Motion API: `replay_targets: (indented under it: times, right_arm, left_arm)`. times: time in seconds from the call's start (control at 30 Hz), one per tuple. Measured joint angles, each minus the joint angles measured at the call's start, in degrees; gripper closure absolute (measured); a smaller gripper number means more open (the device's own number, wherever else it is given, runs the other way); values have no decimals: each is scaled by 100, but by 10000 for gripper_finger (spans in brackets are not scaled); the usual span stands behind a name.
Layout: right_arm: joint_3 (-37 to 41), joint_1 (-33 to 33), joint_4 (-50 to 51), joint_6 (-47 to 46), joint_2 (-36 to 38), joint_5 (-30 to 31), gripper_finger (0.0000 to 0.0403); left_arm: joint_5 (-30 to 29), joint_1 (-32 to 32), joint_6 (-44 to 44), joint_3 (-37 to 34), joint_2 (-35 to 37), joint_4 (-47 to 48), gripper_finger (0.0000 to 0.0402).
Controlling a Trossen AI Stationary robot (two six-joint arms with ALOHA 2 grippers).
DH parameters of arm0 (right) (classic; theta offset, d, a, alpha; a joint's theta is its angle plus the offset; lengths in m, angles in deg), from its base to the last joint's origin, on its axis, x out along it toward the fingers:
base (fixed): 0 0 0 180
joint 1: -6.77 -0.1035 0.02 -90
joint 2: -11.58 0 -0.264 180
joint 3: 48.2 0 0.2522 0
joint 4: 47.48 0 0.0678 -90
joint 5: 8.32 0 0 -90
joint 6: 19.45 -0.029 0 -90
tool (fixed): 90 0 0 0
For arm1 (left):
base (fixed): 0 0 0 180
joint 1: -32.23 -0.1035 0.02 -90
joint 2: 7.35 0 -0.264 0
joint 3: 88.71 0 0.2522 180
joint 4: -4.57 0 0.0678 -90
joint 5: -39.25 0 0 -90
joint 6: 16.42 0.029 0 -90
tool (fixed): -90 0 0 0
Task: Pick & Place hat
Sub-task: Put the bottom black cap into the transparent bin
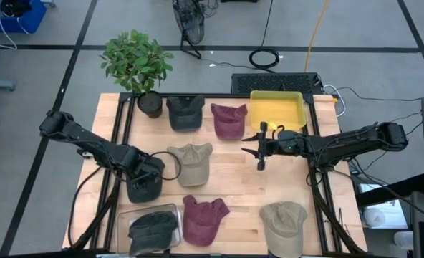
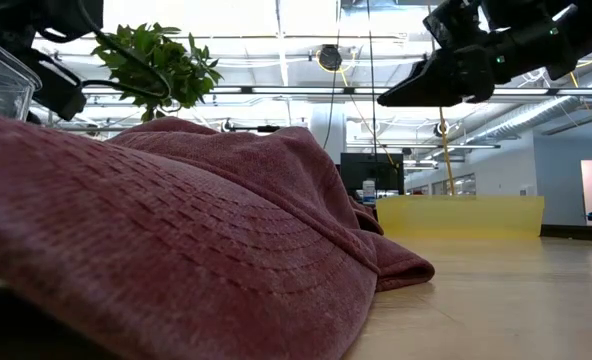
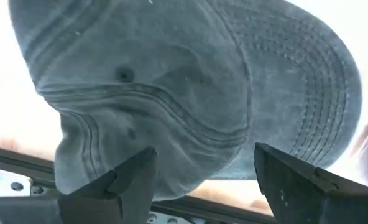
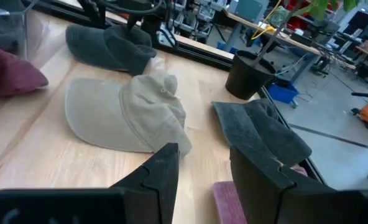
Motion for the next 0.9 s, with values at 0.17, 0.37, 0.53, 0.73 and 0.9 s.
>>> replay_targets:
  times: [0.17, 0.37, 0.53, 0.73, 0.9]
  right_arm:
    - [1, -25, 12, -225, 0, -13, 273]
    - [2, -231, 23, -344, 0, -15, 273]
    - [2, -477, 25, -493, 0, -15, 273]
    - [2, -809, 85, -497, 0, -12, 273]
    - [2, -994, 213, -497, 0, -9, 273]
  left_arm:
    - [-210, 0, -15, 0, 152, 171, 135]
    - [-570, 0, -67, -2, 210, 350, 137]
    - [-518, -5, -192, 0, 205, -158, 137]
    - [-562, -39, -375, -34, 200, -207, 134]
    - [-225, -128, -432, -508, 200, -1070, 127]
